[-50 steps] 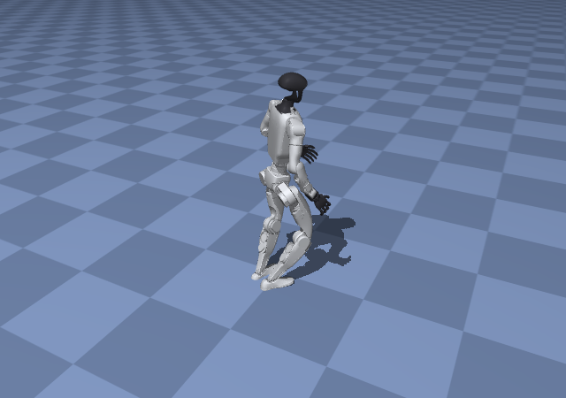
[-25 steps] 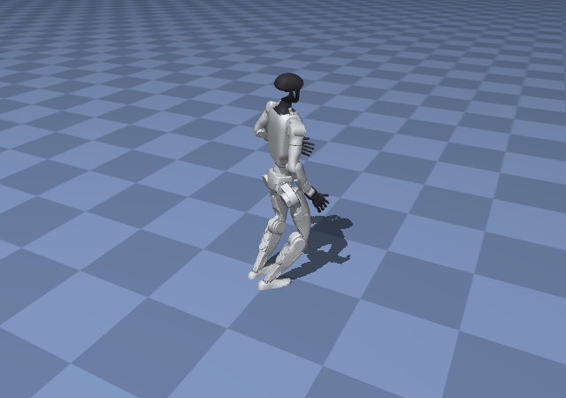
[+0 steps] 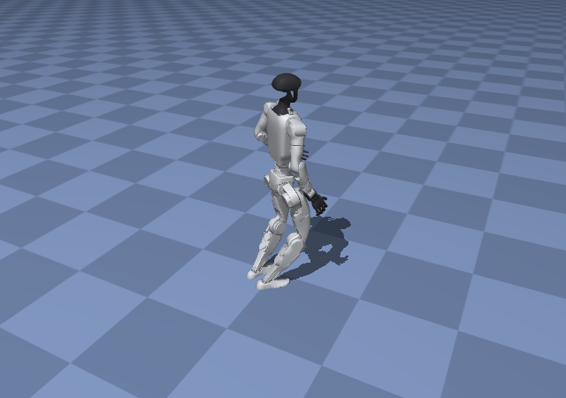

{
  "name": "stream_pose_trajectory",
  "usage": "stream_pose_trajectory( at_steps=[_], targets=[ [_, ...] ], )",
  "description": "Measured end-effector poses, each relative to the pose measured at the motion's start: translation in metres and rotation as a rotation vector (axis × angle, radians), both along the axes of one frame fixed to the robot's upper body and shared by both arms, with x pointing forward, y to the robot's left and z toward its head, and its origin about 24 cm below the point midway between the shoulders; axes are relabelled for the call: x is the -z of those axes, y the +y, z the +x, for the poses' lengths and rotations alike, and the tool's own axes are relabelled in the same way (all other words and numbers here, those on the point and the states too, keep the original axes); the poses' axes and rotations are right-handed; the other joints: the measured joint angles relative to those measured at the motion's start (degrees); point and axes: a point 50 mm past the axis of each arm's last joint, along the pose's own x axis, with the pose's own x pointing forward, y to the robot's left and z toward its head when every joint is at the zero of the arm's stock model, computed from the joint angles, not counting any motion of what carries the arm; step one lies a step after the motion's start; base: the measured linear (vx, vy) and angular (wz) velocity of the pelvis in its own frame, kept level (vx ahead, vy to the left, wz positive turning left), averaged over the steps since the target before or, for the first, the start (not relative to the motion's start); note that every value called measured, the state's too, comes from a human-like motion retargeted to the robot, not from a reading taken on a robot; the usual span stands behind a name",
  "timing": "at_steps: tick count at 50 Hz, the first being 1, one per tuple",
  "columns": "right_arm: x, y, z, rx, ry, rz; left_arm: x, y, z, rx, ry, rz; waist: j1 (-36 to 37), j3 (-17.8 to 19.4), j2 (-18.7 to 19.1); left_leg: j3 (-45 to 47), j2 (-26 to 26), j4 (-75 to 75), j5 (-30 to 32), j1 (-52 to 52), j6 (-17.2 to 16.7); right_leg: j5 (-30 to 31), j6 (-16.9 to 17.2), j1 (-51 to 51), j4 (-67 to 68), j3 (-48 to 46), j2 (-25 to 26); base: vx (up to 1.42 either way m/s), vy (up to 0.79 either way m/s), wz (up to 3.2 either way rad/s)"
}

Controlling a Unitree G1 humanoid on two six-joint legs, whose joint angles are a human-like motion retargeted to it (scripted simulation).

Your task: Run

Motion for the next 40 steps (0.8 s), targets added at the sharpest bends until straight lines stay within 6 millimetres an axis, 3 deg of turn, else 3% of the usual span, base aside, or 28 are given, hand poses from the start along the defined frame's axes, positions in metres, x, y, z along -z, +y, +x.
stream_pose_trajectory(
  at_steps=[17,28,40],
  targets=[
    [0.006,-0.008,0.007,-0.099,0.091,-0.106,0.068,0.009,-0.055,0.175,0.444,0.256,-2.8,0.0,-2.8,1.3,-3.2,-4.4,3.0,3.6,0.6,-0.8,2.4,0.1,2.1,1.2,-2.8,0.00,0.00,-0.09],
    [0.007,-0.007,0.016,-0.111,0.106,-0.111,0.079,0.011,-0.067,0.314,0.560,0.331,-4.2,0.4,-3.8,2.4,-3.9,-4.8,3.5,4.4,0.8,-1.2,3.5,-0.1,2.3,2.4,-3.1,-0.01,-0.01,-0.16],
    [0.005,-0.001,0.026,-0.080,0.075,-0.086,0.081,0.015,-0.074,0.345,0.594,0.359,-4.2,0.9,-4.3,3.0,-3.4,-4.5,3.6,4.8,1.6,-0.7,3.9,0.2,1.2,3.9,-2.1,0.00,-0.02,-0.21]
  ],
)
